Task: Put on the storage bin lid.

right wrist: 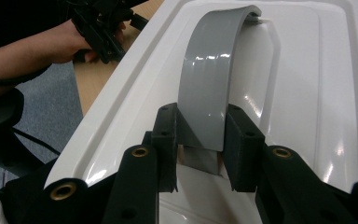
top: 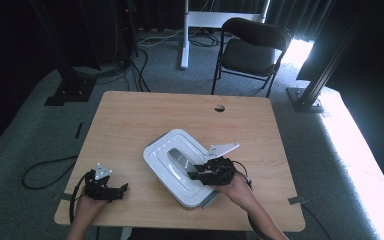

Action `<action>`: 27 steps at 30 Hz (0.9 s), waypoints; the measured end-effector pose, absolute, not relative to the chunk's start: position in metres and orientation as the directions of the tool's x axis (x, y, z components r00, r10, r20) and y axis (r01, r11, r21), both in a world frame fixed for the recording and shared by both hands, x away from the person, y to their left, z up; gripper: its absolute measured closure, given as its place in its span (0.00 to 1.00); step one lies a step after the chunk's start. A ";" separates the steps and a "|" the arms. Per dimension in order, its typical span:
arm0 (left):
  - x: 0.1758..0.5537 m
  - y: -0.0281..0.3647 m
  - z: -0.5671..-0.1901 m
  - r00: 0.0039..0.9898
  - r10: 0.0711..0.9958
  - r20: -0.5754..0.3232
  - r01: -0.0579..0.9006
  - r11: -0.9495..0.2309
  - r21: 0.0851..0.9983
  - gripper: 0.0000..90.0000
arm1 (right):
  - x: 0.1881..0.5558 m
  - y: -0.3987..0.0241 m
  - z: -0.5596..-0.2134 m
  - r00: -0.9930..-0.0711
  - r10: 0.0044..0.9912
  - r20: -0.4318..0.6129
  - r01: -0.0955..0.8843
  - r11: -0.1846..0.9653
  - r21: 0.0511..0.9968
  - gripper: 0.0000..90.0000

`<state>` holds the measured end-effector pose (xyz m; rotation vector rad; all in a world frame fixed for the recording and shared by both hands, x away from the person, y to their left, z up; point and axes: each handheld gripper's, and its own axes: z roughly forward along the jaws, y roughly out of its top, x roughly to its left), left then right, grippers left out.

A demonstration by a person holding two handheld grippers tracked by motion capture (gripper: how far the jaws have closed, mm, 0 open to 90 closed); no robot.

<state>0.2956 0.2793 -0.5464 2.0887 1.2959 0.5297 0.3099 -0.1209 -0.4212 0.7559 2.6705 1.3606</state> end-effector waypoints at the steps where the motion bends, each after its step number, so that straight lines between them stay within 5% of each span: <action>1: 0.296 0.279 -0.546 0.439 0.899 0.014 0.651 -0.329 0.684 0.01 | 0.310 -0.121 -0.421 -0.878 0.445 0.174 0.403 0.493 0.771 0.76; 10: 0.296 0.279 -0.546 0.439 0.898 0.014 0.651 -0.329 0.684 0.01 | 0.309 -0.113 -0.419 -0.871 0.476 0.122 0.381 0.498 0.779 0.76; 27: 0.296 0.279 -0.547 0.440 0.898 0.013 0.650 -0.329 0.685 0.01 | 0.324 -0.123 -0.411 -0.859 0.475 0.192 0.417 0.430 0.801 0.76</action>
